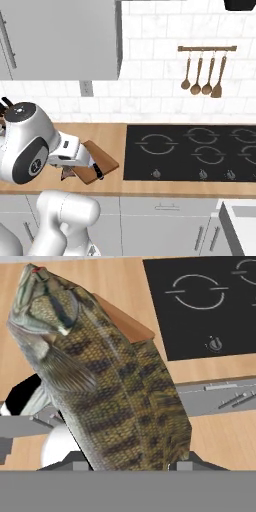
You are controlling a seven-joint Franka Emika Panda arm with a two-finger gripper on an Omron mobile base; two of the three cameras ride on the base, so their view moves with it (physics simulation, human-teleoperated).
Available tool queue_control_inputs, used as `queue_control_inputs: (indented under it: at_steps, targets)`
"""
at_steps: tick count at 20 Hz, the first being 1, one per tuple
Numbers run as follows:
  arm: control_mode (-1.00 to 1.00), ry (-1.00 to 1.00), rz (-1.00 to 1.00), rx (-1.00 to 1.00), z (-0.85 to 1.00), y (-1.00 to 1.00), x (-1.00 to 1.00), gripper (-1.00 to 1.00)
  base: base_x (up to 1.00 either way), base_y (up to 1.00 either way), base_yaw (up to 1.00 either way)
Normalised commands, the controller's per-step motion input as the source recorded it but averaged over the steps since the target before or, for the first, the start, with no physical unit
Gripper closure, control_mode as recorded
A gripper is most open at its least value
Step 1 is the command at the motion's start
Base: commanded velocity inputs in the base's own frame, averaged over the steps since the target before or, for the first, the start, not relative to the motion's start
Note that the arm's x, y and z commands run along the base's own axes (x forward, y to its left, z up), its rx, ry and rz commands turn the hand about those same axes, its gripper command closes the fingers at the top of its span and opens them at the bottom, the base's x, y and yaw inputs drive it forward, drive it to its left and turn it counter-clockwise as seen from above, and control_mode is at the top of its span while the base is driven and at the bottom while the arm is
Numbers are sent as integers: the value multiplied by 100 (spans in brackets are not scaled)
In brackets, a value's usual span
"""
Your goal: Pick up the knife from the drawer and place it on the cutting board. Then place the meat from the plate to the cutting board.
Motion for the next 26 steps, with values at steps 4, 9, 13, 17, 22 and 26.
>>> queue_control_inputs:
  at_steps: [4, 9, 13, 17, 22, 26]
  targets:
    - [100, 0, 0, 0, 0, 0, 0, 100, 0, 12, 7]
    - [100, 0, 0, 0, 0, 0, 0, 100, 14, 13, 19]
    - [100, 0, 0, 0, 0, 0, 0, 100, 31, 0, 28]
    - [100, 0, 0, 0, 0, 0, 0, 100, 2, 0, 5]
    - [-100, 0, 5, 0, -7, -1, 36, 100, 2, 0, 0]
    - [-100, 0, 5, 0, -42, 0, 84, 100, 0, 0, 0]
